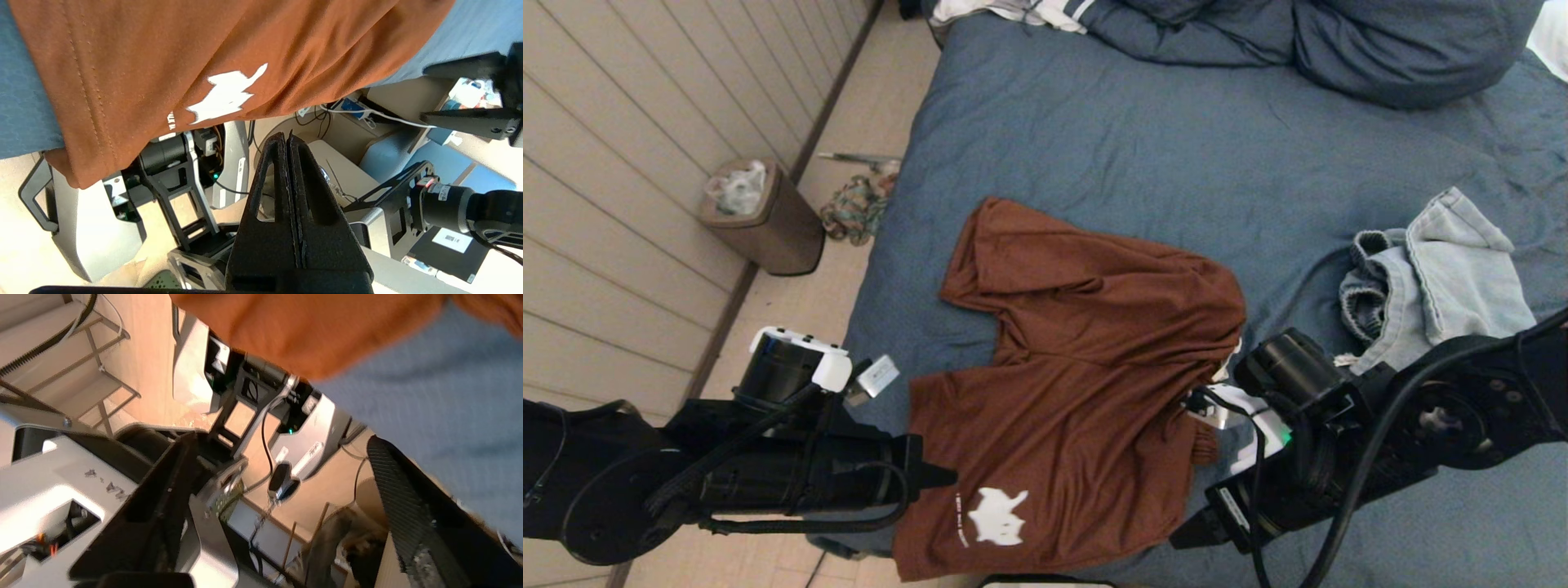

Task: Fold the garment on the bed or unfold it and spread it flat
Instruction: Fold the brown shorts

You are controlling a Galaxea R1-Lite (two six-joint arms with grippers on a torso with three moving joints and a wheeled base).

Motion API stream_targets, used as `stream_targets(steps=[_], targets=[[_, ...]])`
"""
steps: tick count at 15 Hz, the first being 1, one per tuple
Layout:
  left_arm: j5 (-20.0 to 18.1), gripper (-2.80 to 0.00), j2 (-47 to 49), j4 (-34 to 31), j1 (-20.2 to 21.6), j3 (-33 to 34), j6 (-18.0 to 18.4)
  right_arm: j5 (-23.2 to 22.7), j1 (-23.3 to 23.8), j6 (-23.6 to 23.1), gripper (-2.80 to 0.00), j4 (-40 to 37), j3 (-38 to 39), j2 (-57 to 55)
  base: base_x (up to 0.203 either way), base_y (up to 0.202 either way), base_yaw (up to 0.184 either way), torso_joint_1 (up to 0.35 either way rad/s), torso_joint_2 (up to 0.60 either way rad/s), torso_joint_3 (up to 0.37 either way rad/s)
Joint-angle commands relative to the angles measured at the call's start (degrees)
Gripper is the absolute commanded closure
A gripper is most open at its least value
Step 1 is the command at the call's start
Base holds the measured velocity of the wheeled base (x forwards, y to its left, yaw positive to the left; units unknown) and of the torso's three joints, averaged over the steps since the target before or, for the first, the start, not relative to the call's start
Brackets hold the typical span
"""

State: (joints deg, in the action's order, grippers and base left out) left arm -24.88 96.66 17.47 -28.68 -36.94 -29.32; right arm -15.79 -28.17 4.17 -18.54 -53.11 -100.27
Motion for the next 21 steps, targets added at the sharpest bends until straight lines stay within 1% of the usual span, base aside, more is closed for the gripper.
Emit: stream_targets(steps=[1,3,6,7,8,9,11,12,15,19,21], targets=[[0.00,0.00,1.32,0.11,-0.14,-0.04,-0.13,0.10,-0.89,0.19,-2.80,1.54,0.03,-2.88,0.000,0.000,0.000,0.000,0.00,0.000],[1.09,0.00,2.87,0.13,-0.22,-0.12,0.59,0.92,-1.15,0.22,-2.80,2.90,0.12,-3.73,0.000,0.000,0.000,0.000,0.00,0.000],[6.21,0.00,5.55,0.91,-0.54,-0.61,1.59,1.03,-1.27,0.21,-2.80,3.91,0.88,-4.11,0.000,0.000,0.000,0.000,0.00,0.000],[8.12,0.00,6.23,2.87,-0.58,-0.30,2.11,1.34,-1.24,0.14,-2.80,5.11,1.55,-3.85,0.000,0.000,0.000,0.000,0.00,0.000],[8.73,0.00,6.17,3.69,-0.58,0.02,3.10,1.98,-1.06,0.13,-2.80,5.67,1.95,-3.79,0.000,0.000,0.000,0.000,0.00,0.000],[10.05,0.00,5.68,3.73,-0.51,-0.03,3.20,2.87,-0.79,0.13,-2.80,5.71,1.96,-3.79,0.000,0.000,0.000,0.000,0.00,0.000],[14.50,0.00,5.47,3.93,-0.55,0.03,3.38,3.33,-0.66,0.31,-2.80,5.71,2.49,-3.44,0.000,0.000,0.000,0.000,0.00,0.000],[15.03,0.00,5.56,4.13,-0.51,0.11,3.47,3.39,-0.77,0.55,-2.80,5.71,2.28,-3.44,0.000,0.000,0.000,0.000,0.00,0.000],[15.04,0.00,5.09,4.06,-0.57,0.28,3.57,3.66,-1.26,3.10,-2.80,5.71,1.00,-3.35,0.000,0.000,0.000,0.000,0.00,0.000],[14.95,0.00,4.62,4.33,-0.57,0.78,4.00,4.77,-1.19,3.30,-2.80,5.85,0.91,-3.39,0.000,0.000,0.000,0.000,0.00,0.000],[14.86,0.00,5.08,4.33,-0.54,0.56,3.92,6.45,-1.32,3.38,-2.80,5.88,1.12,-3.27,0.000,0.000,0.000,0.000,0.00,0.000]])
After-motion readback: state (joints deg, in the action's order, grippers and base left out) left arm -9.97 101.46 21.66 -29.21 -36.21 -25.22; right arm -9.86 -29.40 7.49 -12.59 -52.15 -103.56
